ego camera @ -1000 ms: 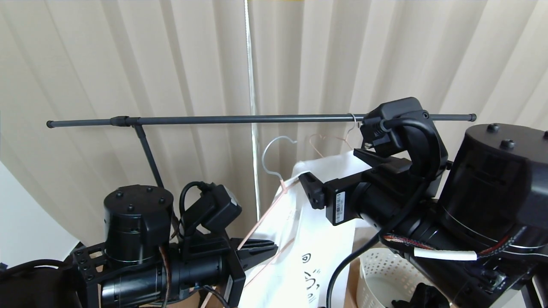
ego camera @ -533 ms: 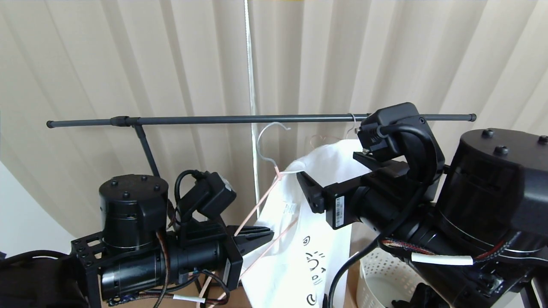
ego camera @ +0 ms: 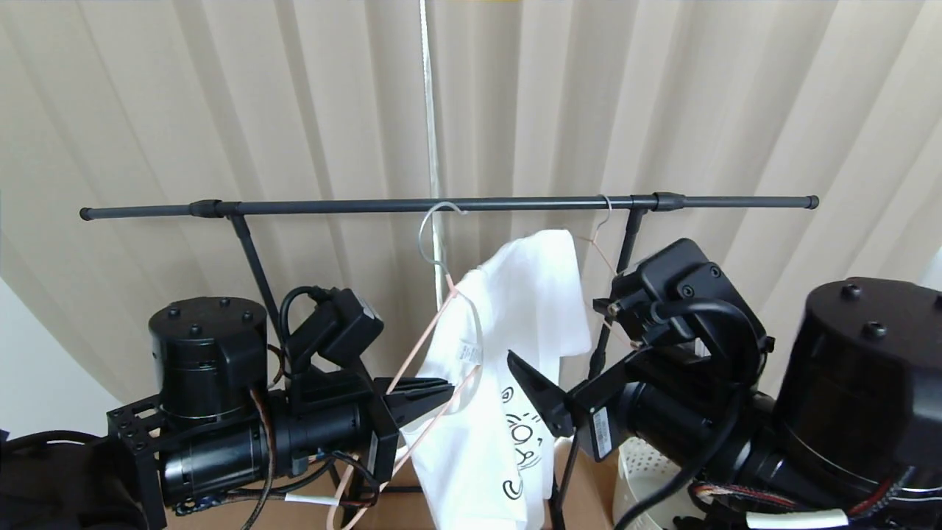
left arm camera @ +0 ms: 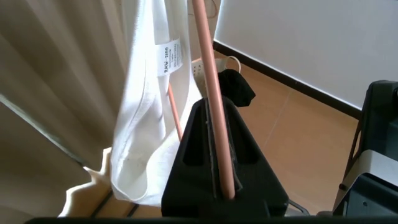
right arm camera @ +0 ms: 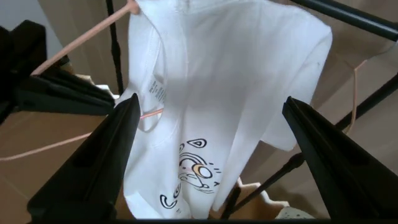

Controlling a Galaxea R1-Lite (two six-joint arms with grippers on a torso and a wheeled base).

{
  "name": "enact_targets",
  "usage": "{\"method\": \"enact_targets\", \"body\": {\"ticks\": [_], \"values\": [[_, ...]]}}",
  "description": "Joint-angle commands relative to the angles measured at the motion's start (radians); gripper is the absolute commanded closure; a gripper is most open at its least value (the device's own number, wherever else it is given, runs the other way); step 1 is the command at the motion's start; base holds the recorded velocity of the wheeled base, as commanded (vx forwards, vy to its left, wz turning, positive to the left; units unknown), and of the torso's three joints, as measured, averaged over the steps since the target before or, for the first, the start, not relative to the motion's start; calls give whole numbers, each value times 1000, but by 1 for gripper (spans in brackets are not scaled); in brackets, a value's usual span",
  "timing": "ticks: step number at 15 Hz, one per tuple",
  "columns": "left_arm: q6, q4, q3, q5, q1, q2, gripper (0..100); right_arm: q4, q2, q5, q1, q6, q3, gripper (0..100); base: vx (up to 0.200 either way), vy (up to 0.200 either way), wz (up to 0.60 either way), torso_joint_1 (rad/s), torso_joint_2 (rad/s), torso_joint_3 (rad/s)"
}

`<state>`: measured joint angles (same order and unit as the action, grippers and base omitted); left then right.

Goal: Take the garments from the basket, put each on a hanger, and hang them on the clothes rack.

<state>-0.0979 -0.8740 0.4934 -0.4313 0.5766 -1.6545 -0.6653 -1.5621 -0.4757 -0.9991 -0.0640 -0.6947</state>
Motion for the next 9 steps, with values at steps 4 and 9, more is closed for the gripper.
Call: {"method": "enact_targets", "body": {"ticks": [4, 9], "values": [[-172, 0, -15, -251, -175, -71, 100, 254, 162, 295, 152, -165, -34, 0, 0, 0, 0, 0, 0, 0], [-304, 1, -44, -328, -184, -100, 100, 615, 188, 658, 356, -293, -224, 0, 0, 0, 0, 0, 0, 0]]}}
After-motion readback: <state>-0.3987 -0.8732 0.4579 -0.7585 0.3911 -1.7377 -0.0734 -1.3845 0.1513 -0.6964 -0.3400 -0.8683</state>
